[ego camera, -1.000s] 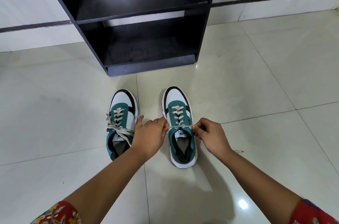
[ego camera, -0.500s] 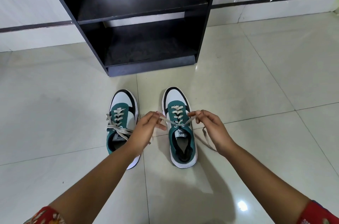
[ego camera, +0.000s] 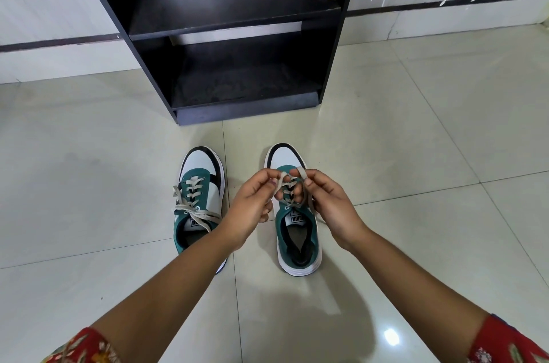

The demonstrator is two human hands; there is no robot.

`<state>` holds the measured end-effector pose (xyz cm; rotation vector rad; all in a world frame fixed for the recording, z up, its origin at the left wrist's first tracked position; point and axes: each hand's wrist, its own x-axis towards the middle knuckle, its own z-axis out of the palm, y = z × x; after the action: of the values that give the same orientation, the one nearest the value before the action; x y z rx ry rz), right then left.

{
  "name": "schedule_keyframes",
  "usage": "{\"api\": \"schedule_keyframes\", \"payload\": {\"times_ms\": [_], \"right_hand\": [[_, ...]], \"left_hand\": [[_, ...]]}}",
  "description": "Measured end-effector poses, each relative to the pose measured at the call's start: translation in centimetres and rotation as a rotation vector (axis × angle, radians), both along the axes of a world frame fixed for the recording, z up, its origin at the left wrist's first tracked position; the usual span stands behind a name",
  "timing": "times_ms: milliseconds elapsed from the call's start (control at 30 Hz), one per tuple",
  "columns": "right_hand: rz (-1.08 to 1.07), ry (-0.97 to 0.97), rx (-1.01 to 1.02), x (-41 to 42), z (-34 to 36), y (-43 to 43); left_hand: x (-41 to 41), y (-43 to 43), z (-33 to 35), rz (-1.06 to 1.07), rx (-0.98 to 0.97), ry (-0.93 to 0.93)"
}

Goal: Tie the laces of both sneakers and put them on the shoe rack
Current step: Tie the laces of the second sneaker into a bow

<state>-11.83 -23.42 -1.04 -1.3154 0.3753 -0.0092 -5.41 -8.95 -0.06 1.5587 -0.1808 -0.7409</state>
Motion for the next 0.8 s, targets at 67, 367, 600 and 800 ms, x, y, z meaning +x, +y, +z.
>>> {"api": "schedule_keyframes", "payload": {"times_ms": [67, 367, 600, 800], "right_hand": [[0.008, 0.004, -0.005, 0.2, -0.1, 0.2], [0.091, 0.002, 0.004, 0.5, -0.6, 0.0], [0.19, -0.095, -0.12, 0.3, -0.8, 0.1], [0.135, -0.05, -0.136, 0.5, -0.5, 0.2]], "left_hand": [[0.0, -0.3, 0.0, -0.059, -0.03, -0.012], [1.2, -0.7, -0.8, -0.108, -0.055, 0.175], [1.4, -0.9, -0.8, -0.064, -0.067, 0.253], [1.4, -0.8, -1.2, -0.029, -0.075, 0.297]]}}
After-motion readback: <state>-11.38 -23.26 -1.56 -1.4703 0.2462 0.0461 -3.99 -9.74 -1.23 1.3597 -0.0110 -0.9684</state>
